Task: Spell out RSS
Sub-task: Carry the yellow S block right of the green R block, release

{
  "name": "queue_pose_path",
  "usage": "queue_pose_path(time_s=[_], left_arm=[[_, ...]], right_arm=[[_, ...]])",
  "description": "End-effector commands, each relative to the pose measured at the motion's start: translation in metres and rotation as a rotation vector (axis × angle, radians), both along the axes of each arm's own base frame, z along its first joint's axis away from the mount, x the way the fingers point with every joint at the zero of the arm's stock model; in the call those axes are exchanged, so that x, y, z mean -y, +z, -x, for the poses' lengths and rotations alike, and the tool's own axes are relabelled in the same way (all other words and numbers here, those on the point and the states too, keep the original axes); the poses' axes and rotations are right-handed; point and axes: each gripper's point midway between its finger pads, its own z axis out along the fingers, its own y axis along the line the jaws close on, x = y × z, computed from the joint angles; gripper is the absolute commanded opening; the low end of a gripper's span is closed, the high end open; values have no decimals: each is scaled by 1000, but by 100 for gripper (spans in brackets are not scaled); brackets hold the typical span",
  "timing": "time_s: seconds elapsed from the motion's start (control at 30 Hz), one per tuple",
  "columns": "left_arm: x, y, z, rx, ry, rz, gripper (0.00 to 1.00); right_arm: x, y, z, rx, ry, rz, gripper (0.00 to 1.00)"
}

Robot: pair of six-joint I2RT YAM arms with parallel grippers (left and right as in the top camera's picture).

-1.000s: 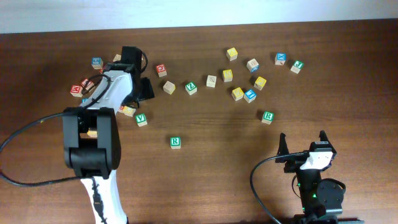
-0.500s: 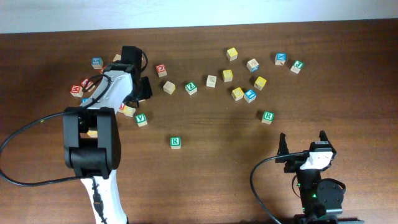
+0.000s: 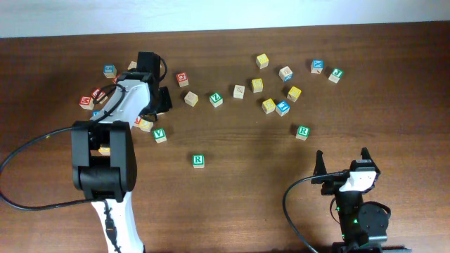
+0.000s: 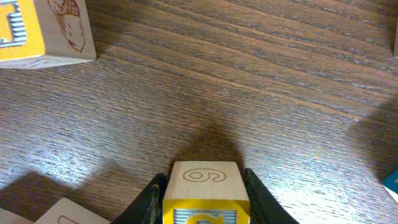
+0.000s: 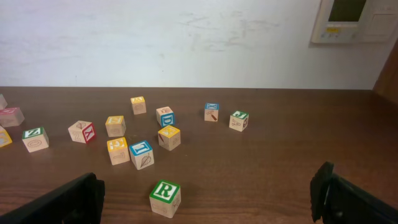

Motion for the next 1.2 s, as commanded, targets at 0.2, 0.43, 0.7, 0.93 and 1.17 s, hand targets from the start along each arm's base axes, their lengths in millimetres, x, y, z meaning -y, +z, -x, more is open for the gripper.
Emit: queue_pose_path(time_s=[0.2, 0.43, 0.7, 0.93, 1.17], left_arm=[[1, 0, 5, -30, -8, 4, 23], [9, 47, 10, 4, -21, 54, 24], [43, 129, 44, 48, -87, 263, 22], [69, 160, 107, -72, -190, 295, 25], [146, 132, 161, -214, -310, 285, 23]], right_arm=[[-2, -3, 0, -5, 11, -11, 98], [-2, -3, 0, -5, 11, -11, 98], [-2, -3, 0, -5, 11, -11, 98], [-2, -3, 0, -5, 11, -11, 98], [-2, -3, 0, -5, 11, -11, 98]])
